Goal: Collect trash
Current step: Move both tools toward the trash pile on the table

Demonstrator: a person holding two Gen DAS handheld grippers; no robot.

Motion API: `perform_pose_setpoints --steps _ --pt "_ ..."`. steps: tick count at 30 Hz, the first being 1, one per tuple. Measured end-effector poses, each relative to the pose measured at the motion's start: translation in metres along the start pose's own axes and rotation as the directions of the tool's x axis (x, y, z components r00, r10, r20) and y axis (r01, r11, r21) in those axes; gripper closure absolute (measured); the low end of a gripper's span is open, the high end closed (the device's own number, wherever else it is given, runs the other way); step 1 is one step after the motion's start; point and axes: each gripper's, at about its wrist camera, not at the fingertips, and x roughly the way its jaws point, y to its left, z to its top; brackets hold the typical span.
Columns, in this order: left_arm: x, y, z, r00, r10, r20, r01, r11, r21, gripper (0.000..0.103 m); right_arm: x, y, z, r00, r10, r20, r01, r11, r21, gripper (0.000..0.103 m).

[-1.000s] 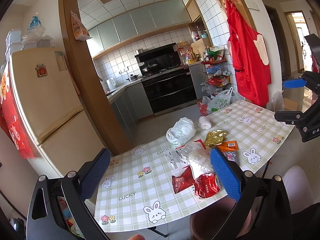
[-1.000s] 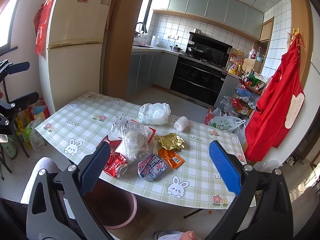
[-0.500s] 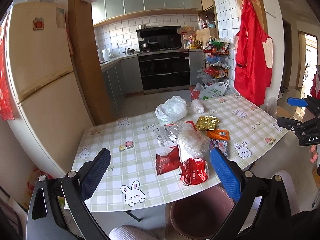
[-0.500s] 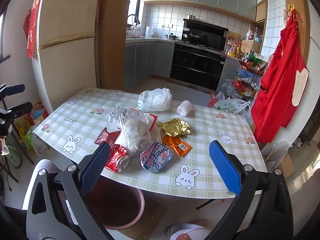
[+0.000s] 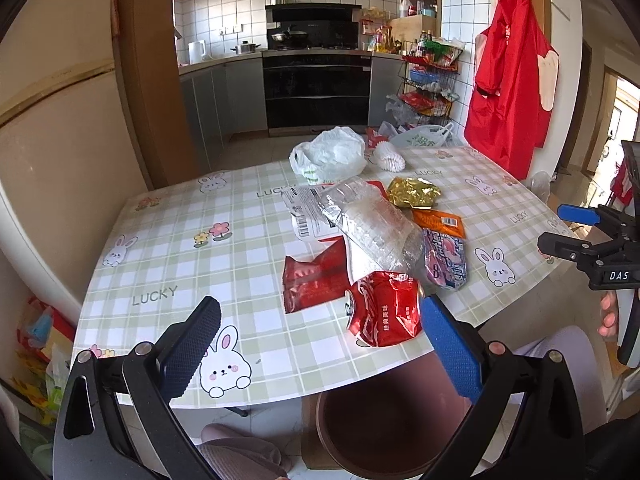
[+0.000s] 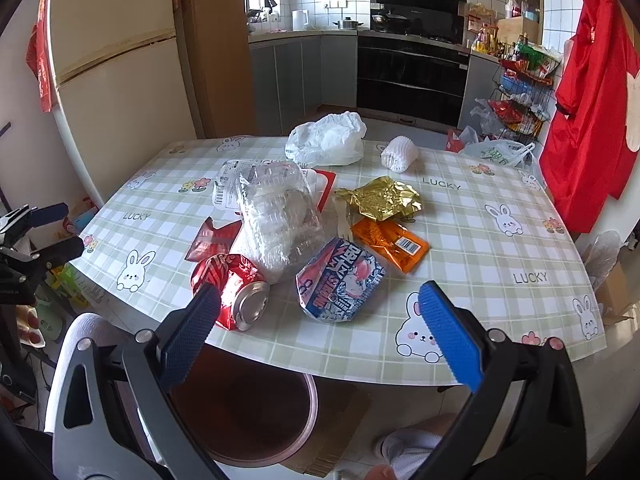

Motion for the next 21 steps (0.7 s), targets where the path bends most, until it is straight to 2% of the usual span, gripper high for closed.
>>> perform_pose_setpoints --steps 3,13,17,21 --pt "0.019 -0.001 -0.002 1.0 0.008 -0.021 -0.008 1.0 -0.01 0.005 0.016 -0.009 -0.001 1.0 0.006 -0.015 -0.005 0.999 0.032 0.006" --pt "0.06 0.006 0.013 0.997 -0.046 -0.069 0.042 0.998 -0.055 0.005 0.055 -0.037 0.005 0.999 0.011 -0.045 -0.006 0.994 0.106 0.006" --pt "0.073 0.004 0.017 0.996 -0.035 -0.077 0.031 0.998 -0.054 0.005 0.073 -0.042 0.01 0.997 0.005 -0.077 0.002 0.995 0.099 0.006" --pt "0.091 0.003 0.016 0.99 -0.016 -0.137 0.009 0.999 -0.053 0.005 0.096 -0.044 0.011 0.992 -0.016 -0.126 0.027 0.996 0.089 0.006"
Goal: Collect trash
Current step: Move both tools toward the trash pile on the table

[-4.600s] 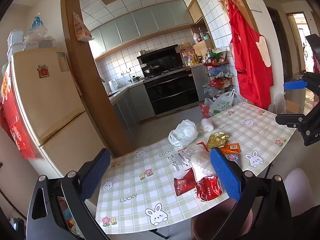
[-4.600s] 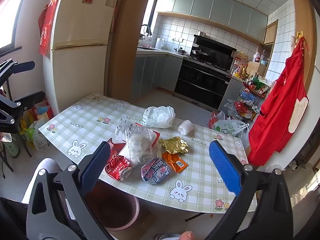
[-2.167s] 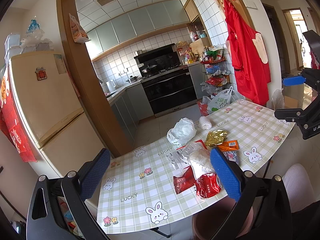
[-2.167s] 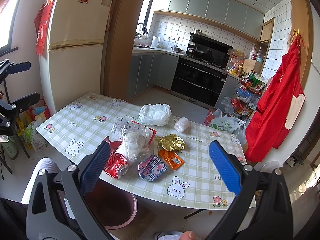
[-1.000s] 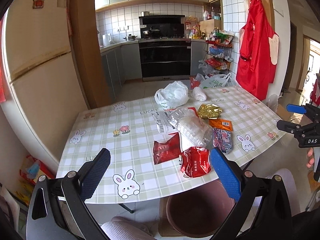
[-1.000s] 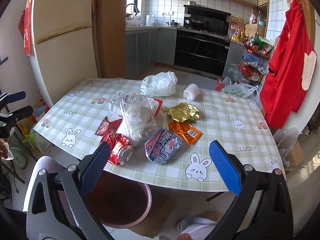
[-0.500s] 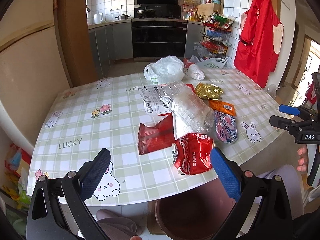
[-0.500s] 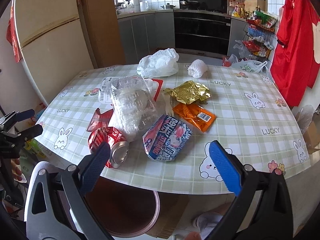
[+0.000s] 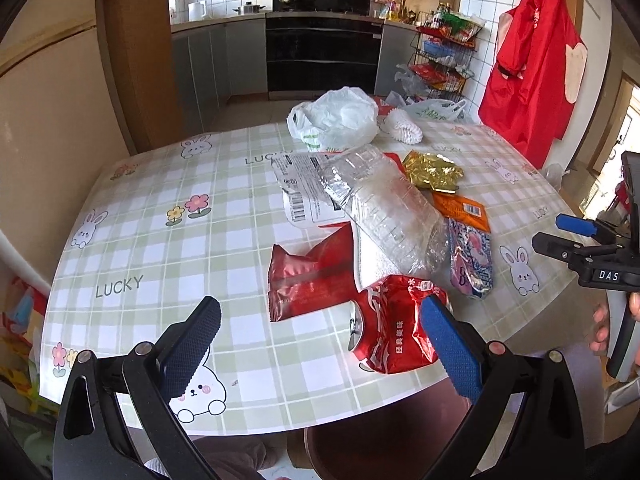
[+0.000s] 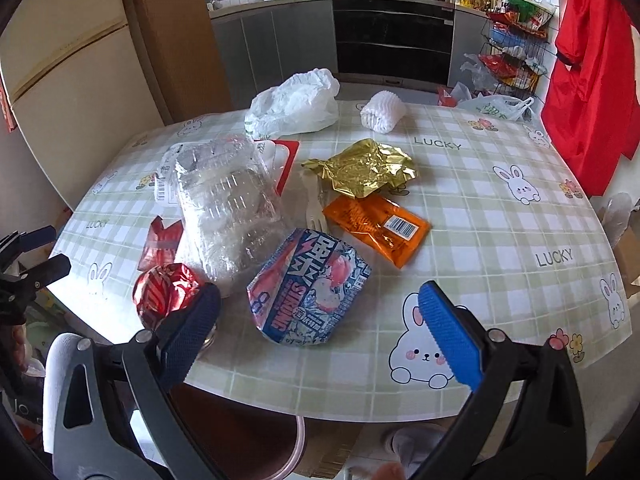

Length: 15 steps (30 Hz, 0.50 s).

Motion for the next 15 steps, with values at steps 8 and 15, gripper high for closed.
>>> perform_pose_setpoints --steps 8,15 --pt "0.013 0.014 0.01 1.0 -0.006 0.013 0.006 0.999 -0.04 0.005 0.025 0.002 0.021 0.999 0.012 -0.033 -0.013 1.0 -0.022 0.006" --pt "0.022 0.04 0.037 0.997 0.057 0.061 -0.054 0.997 -0.054 0.005 0.053 0.0 0.09 0.997 0.078 -0.005 -0.078 0.994 -0.076 0.006"
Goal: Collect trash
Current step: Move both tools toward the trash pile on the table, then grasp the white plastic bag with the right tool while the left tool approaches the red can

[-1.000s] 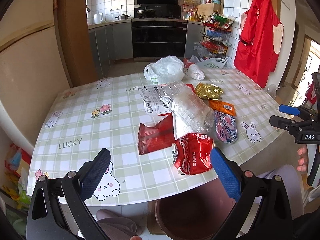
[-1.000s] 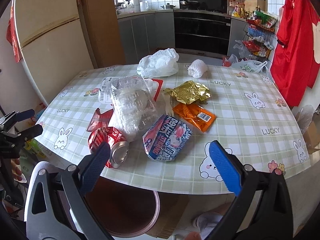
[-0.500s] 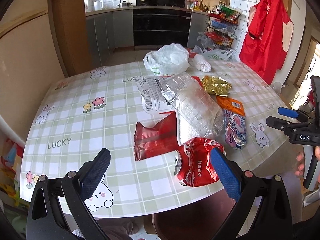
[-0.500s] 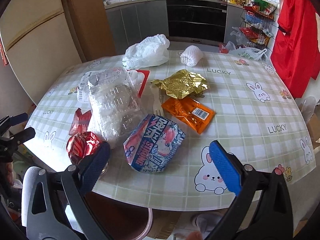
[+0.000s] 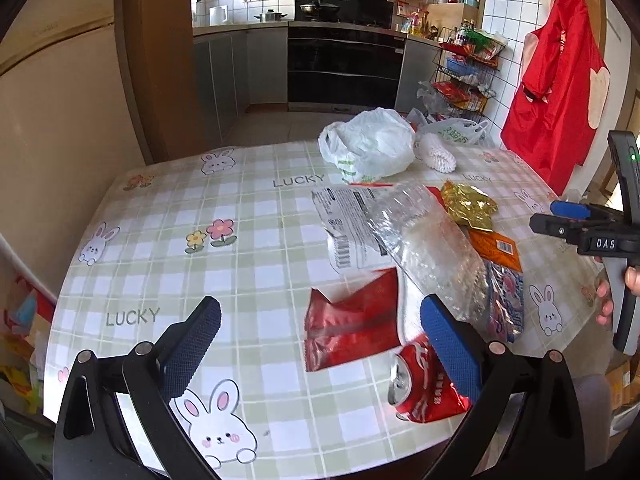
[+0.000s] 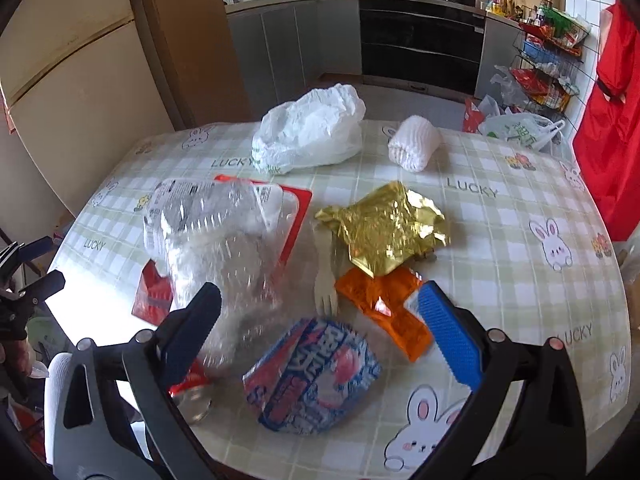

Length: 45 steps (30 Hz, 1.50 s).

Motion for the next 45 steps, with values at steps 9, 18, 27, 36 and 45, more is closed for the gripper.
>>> perform_pose_setpoints --steps 9,18,27,36,45 --pt "0.031 0.042 0.057 0.995 0.056 0.079 -0.051 0.996 -0.07 0.005 0.103 -0.018 0.114 0.998 0.061 0.03 -0.059 0.997 -0.039 0.006" --pt "0.066 0.057 0.061 0.997 0.055 0.057 -0.048 0.991 -0.124 0.005 0.219 -0.033 0.174 0.997 0.045 -0.068 -0.038 0.995 0.097 0.009" --pt "0.067 0.057 0.052 0.999 0.024 0.035 -0.019 0.991 -0.134 0.007 0.218 -0.04 0.166 0.973 0.209 -0.097 -0.181 0.953 0.243 0.086" --pt "0.033 0.029 0.034 0.997 -0.069 0.029 0.072 0.988 -0.139 0.019 0.071 -0.04 0.14 0.945 0.232 0.23 -0.289 0.923 0.256 0.089" --pt "0.018 -0.02 -0.024 0.982 -0.181 -0.05 0.177 0.982 -0.067 0.031 -0.06 -0.041 0.013 0.929 0.175 0.327 -0.266 0.929 0.257 0.089"
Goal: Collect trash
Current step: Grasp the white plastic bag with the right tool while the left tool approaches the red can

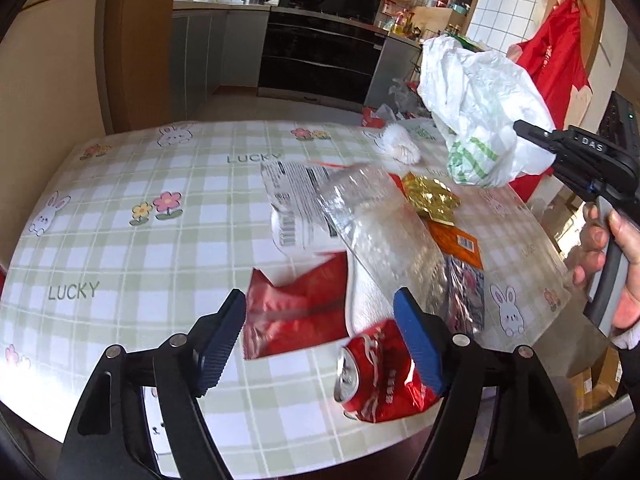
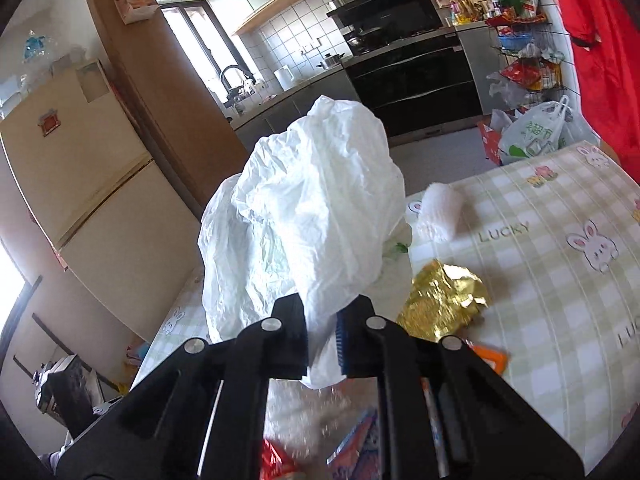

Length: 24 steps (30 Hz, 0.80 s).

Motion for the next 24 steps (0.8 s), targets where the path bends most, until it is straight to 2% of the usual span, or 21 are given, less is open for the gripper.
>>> perform_pose_setpoints --steps 3,7,10,12,16,22,24 --pt "0.007 -0.014 -0.022 0.997 -0.042 -0.057 0.044 0.999 0.028 0.036 -0.038 -0.005 -0.032 0.999 -0.037 -0.011 0.037 0.999 -0.013 0.089" --pt "0.021 -0.029 -0.041 0.992 -0.024 -0.121 0.034 0.996 0.081 0.044 -0.072 -0.019 -0.057 0.997 -0.072 -0.03 0.071 0.997 -0.025 0.089" --pt "0.031 -0.033 -0.048 0.989 -0.036 -0.146 0.047 0.997 0.069 0.049 -0.093 -0.018 -0.068 0.996 -0.084 -0.012 0.083 0.995 -0.052 0.089" --pt "0.04 -0.033 -0.051 0.985 -0.034 -0.168 0.045 0.997 0.061 0.056 -0.104 -0.017 -0.075 0.997 -0.08 0.006 0.08 0.995 -0.062 0.089" --pt "0.053 -0.034 -0.052 0.982 0.002 -0.19 0.015 0.996 0.089 0.061 -0.113 -0.012 -0.091 0.998 -0.06 0.032 0.062 0.997 -0.053 0.089" --pt "0.064 -0.025 -0.054 0.978 0.019 -0.209 -0.01 0.999 0.045 0.062 -0.111 -0.01 -0.117 0.999 -0.044 -0.013 0.044 0.998 -0.039 0.089" --pt "0.063 -0.024 -0.056 0.98 0.0 -0.197 0.005 1.0 0.024 0.07 -0.111 -0.01 -0.122 0.999 -0.045 -0.018 0.044 0.998 -0.045 0.089"
